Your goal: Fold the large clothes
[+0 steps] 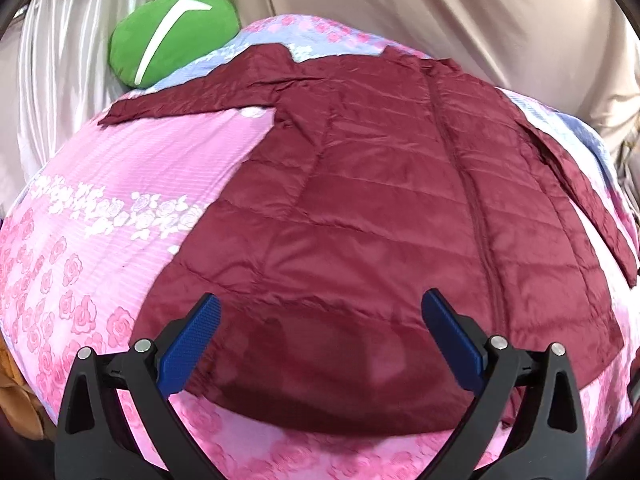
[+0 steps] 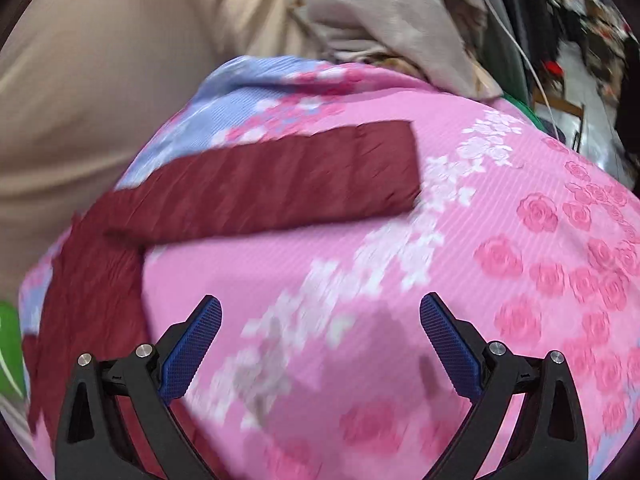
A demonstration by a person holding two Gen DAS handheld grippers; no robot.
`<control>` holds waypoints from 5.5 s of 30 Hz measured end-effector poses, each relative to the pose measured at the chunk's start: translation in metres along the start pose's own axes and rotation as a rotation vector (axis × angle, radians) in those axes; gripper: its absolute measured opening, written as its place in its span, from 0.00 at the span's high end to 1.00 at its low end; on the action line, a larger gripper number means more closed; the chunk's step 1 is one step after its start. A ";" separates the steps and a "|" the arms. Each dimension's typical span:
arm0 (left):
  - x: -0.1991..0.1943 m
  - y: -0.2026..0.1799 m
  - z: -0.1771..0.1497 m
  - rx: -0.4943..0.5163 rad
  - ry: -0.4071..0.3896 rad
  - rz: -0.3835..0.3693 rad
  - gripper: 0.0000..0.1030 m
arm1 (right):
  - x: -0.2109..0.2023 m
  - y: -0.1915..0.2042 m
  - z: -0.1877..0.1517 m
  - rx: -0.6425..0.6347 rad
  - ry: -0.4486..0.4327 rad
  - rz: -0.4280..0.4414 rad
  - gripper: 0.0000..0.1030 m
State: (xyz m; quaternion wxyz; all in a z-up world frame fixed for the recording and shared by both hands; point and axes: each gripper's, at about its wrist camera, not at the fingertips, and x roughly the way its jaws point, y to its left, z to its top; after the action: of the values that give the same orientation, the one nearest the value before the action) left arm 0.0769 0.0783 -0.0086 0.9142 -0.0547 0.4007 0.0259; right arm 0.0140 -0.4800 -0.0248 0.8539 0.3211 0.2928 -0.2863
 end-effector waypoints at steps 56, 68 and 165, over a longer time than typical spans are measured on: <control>0.177 0.030 0.218 -0.191 0.105 -0.298 0.05 | 0.077 0.398 -0.046 -0.815 0.031 0.504 0.48; 0.247 -0.016 0.263 -0.127 0.112 -0.228 0.55 | 0.164 0.332 0.063 -0.466 0.108 0.322 0.42; 0.193 -0.163 0.224 0.101 0.056 -0.470 0.42 | 0.203 0.338 0.012 -0.519 0.136 0.208 1.00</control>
State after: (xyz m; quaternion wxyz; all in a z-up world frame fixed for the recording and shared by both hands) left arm 0.3859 -0.0561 0.0126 0.8852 -0.1014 0.4031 -0.2091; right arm 0.3814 -0.3372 -0.0275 0.9107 0.1387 0.3784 -0.0906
